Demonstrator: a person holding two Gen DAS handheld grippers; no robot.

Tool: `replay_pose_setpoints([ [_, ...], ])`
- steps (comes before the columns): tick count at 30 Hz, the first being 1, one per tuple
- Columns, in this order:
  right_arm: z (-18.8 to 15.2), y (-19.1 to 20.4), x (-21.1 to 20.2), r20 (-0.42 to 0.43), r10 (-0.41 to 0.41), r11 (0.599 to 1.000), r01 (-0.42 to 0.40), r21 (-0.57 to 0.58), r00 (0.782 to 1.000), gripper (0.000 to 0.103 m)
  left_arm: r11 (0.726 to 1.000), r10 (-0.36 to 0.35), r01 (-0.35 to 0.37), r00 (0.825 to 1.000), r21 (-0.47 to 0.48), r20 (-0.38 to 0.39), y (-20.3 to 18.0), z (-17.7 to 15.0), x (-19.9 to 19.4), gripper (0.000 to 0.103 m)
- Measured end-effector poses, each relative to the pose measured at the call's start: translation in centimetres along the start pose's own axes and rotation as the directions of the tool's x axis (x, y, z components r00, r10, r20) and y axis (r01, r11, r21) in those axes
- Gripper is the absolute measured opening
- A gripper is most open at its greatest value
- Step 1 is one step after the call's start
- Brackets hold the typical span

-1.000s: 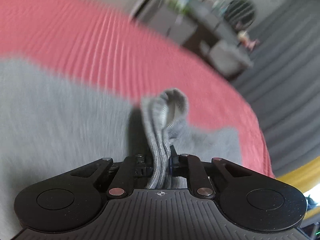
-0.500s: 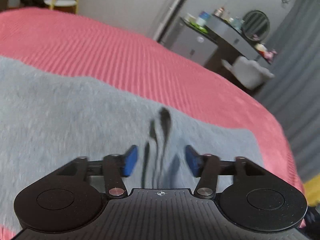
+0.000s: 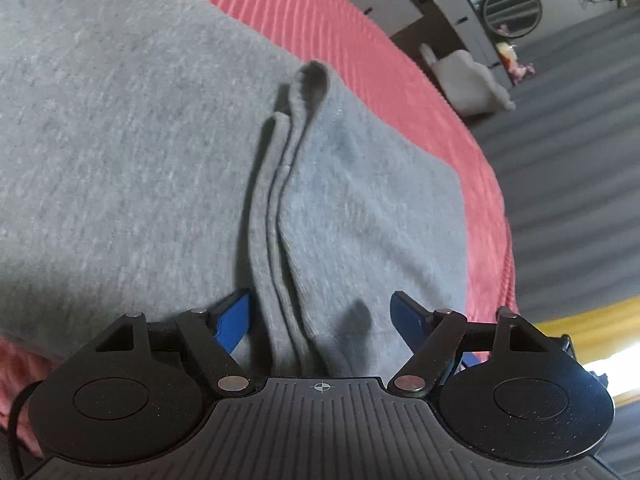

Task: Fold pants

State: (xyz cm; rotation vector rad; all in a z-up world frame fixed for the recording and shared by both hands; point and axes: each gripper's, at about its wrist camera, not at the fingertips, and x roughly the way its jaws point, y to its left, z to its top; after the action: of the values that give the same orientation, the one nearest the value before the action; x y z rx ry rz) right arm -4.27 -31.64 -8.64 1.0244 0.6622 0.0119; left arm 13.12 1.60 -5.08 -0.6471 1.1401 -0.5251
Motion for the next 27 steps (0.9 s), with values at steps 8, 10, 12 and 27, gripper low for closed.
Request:
replay_pose_setpoints([
  [8,-0.3,2.1,-0.2,0.006,-0.144,0.986,0.144,-0.086,0.990,0.047,1.000,-0.026,0.025,0.999,0.012,0.048,-1.5,0.1,-0.3,0.015],
  [10,-0.3,2.8,-0.1,0.002,-0.180,0.977,0.180,-0.113,0.984,0.037,0.999,-0.052,0.051,0.995,0.008,0.086,-1.9,0.5,-1.8,0.014],
  [12,-0.3,3.9,0.0,0.011,-0.195,0.967,0.194,-0.165,0.981,0.033,0.998,-0.058,0.057,0.991,0.017,0.123,-2.4,1.0,-3.3,0.014],
  [27,-1.3,8.6,5.7,-0.047,-0.291,0.853,0.237,-0.465,0.955,0.033,0.991,0.074,-0.091,0.985,0.102,0.154,0.2,3.3,-5.4,0.064],
])
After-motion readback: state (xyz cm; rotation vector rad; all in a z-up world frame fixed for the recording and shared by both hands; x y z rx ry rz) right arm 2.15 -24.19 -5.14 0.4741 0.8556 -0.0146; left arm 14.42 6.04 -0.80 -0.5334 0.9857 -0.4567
